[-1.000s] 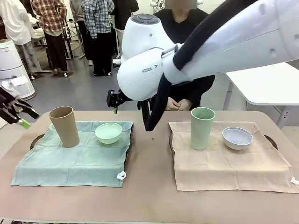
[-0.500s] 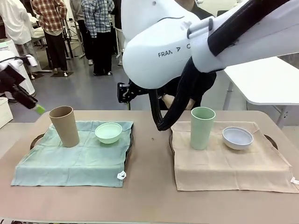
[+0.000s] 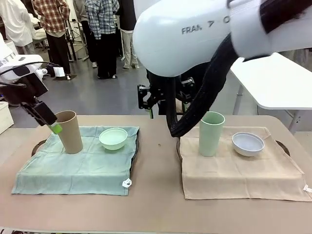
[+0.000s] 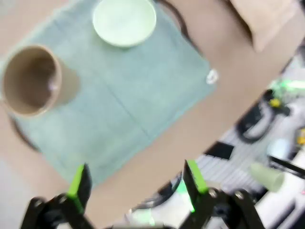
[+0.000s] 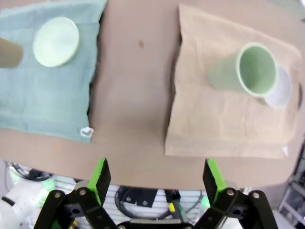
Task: Set up a tray with a mat and arrange the tableware.
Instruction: Place the Picnic Bowl and Reusable plastic cup back onto the Handle tray in front of the human's position.
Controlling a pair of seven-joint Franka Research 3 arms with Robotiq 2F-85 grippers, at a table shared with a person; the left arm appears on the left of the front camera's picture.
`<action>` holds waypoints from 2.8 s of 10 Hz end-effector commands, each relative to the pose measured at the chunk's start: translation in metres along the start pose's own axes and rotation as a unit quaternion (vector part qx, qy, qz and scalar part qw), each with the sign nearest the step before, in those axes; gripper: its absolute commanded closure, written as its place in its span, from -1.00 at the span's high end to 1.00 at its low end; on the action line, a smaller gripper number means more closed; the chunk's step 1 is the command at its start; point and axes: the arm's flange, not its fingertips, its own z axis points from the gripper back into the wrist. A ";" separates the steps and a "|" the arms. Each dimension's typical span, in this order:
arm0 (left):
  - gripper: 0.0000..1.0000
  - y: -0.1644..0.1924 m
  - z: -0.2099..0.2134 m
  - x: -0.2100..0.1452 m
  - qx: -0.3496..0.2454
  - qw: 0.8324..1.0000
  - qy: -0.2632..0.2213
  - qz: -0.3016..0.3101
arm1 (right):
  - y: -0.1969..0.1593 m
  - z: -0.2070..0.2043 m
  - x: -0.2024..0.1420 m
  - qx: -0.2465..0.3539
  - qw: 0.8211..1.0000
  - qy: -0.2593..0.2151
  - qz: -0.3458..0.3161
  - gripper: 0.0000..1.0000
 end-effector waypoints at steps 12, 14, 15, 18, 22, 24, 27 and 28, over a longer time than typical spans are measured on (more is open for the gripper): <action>1.00 0.002 0.001 -0.001 -0.001 1.000 0.008 -0.006 | -0.001 0.002 0.000 -0.006 1.000 -0.004 0.001 1.00; 1.00 -0.013 0.030 -0.001 -0.138 0.988 -0.072 -0.010 | -0.077 0.020 -0.013 0.199 0.979 0.000 -0.036 1.00; 1.00 0.001 0.043 -0.008 -0.223 0.969 -0.102 -0.013 | -0.126 0.025 -0.030 0.279 0.957 -0.013 -0.081 1.00; 1.00 -0.004 0.043 -0.006 -0.196 0.975 -0.106 -0.017 | -0.114 0.046 0.000 0.253 0.964 -0.021 -0.079 1.00; 1.00 0.049 0.055 -0.024 -0.385 0.898 -0.190 0.093 | -0.243 0.018 -0.027 0.546 0.834 0.043 -0.068 1.00; 1.00 0.090 0.038 -0.046 -0.443 0.847 -0.234 0.180 | -0.305 -0.018 -0.055 0.655 0.755 0.030 -0.012 1.00; 1.00 0.077 0.044 -0.046 -0.410 0.879 -0.206 0.132 | -0.276 0.014 -0.034 0.584 0.810 -0.020 -0.047 1.00; 1.00 0.098 0.033 -0.059 -0.422 0.866 -0.210 0.167 | -0.316 -0.011 -0.058 0.638 0.769 -0.016 -0.027 1.00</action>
